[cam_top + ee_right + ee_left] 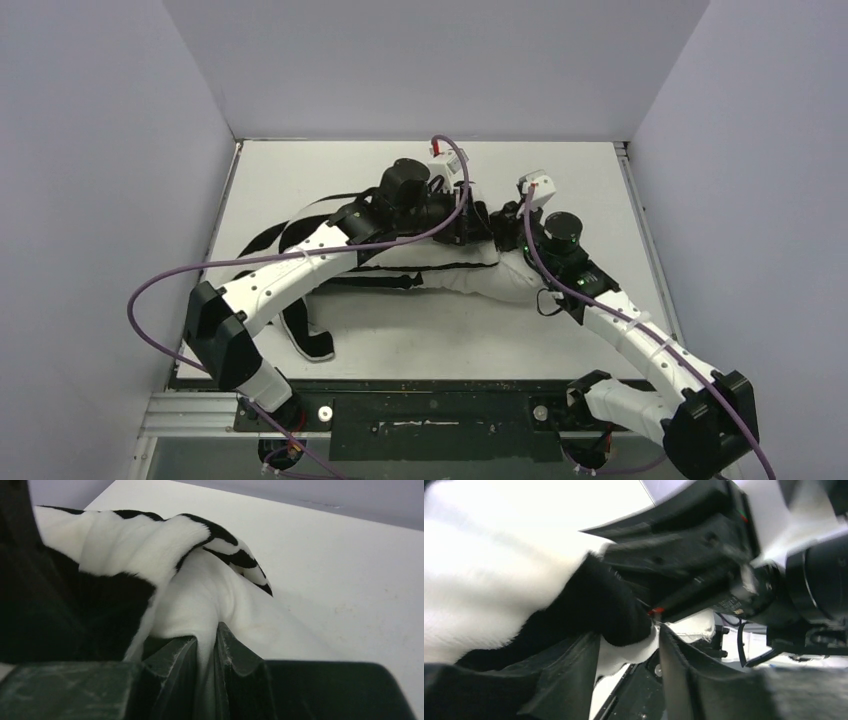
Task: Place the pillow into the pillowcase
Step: Stuff the pillow into the pillowcase.
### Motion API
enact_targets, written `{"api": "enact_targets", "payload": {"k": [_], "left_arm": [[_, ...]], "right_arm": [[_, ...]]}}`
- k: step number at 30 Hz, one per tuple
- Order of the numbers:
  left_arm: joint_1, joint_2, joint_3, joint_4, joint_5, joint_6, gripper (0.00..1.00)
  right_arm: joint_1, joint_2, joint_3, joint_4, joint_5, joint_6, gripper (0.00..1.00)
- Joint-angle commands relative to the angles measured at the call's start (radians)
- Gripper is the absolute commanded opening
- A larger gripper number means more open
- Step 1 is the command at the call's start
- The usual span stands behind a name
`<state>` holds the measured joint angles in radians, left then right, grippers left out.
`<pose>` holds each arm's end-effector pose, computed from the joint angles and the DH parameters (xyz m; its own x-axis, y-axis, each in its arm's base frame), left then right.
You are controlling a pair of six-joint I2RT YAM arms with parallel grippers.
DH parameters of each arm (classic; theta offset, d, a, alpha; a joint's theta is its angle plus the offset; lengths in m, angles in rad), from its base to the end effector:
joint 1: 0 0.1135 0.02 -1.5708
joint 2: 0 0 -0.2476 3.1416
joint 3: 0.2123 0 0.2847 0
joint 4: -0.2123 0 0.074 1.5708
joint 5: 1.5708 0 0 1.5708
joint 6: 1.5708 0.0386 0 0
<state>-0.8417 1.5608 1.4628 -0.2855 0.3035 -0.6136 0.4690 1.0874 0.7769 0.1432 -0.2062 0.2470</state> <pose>0.2600 -0.3083 0.3521 -0.7199 -0.0189 -0.6938 0.5893 0.5115 -0.6254 0.2627 0.1420 0.2862 -0.2962 0.1182 -0.9478 -0.5673 0.7766 0.2741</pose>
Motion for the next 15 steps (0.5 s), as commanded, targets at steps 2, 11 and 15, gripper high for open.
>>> {"api": "enact_targets", "payload": {"k": [2, 11, 15], "left_arm": [[0.092, -0.078, 0.034, 0.061, 0.130, -0.001, 0.55], [0.344, -0.337, 0.093, -0.404, -0.186, 0.158, 0.64], [0.470, -0.398, 0.005, -0.539, -0.535, 0.201, 0.65]], "right_arm": [[-0.036, -0.152, -0.089, 0.201, 0.155, -0.157, 0.00], [-0.045, -0.184, -0.111, 0.143, 0.060, -0.315, 0.00], [-0.044, -0.223, -0.119, 0.081, -0.043, -0.330, 0.00]]}}
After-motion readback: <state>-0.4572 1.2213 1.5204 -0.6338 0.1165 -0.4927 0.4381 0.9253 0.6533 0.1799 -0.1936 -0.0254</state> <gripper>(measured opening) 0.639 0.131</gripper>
